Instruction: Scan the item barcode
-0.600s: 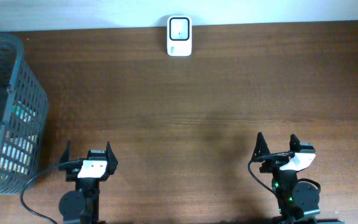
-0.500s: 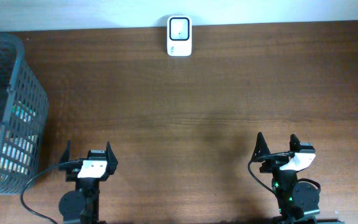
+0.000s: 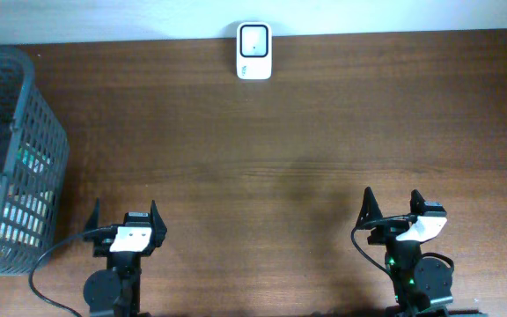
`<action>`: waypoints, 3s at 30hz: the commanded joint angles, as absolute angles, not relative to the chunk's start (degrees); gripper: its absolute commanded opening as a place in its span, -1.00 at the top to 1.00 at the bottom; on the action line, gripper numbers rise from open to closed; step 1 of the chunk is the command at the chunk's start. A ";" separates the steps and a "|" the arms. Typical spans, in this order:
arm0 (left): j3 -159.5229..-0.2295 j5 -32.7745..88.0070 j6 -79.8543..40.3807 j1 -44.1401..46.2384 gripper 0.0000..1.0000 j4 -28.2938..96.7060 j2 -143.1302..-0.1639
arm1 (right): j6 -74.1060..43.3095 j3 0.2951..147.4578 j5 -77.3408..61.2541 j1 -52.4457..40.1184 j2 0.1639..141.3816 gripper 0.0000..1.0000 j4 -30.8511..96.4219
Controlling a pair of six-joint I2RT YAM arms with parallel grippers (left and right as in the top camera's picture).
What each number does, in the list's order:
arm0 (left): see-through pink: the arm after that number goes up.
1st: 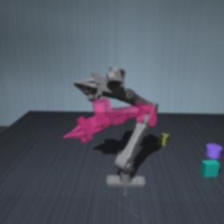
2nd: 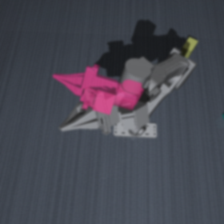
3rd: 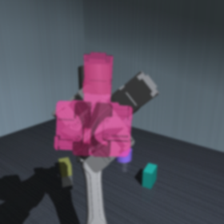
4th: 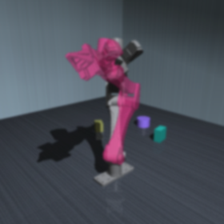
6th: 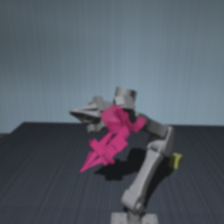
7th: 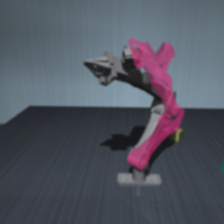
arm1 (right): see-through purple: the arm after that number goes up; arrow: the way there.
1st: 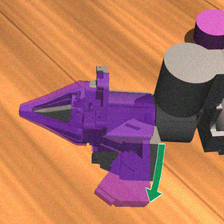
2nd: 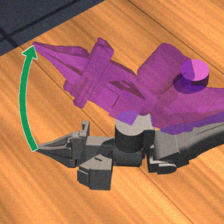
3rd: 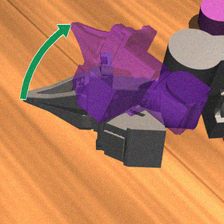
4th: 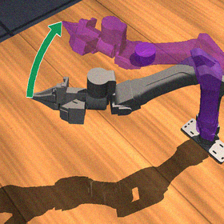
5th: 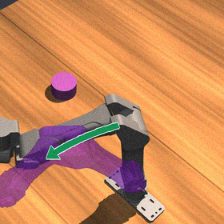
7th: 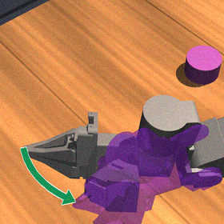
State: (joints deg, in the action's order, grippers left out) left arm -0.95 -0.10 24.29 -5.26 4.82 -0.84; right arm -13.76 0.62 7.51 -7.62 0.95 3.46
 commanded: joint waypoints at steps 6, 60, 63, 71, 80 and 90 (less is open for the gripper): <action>-0.51 -0.45 24.97 -5.04 -0.98 4.82 -0.34 | -14.20 0.32 7.79 -7.88 0.73 -0.97 3.92; -0.73 4.67 24.97 -5.04 -0.98 3.01 -0.34 | -14.20 0.32 7.79 -7.88 0.73 -0.97 3.90; -1.19 6.66 22.59 -5.04 -0.98 0.82 -0.34 | -14.20 0.32 7.79 -7.88 0.73 -0.97 3.92; -10.61 9.67 19.55 -5.04 -0.98 2.61 -3.38 | -14.20 0.32 7.79 -7.88 0.73 -0.98 3.92; -32.71 15.59 19.55 -5.04 -0.98 13.74 -22.37 | -14.20 0.32 7.79 -7.88 0.73 -0.98 3.92; -62.17 22.81 18.65 -5.04 -0.98 36.67 -48.40 | -14.20 0.32 7.79 -7.88 0.73 -0.97 3.90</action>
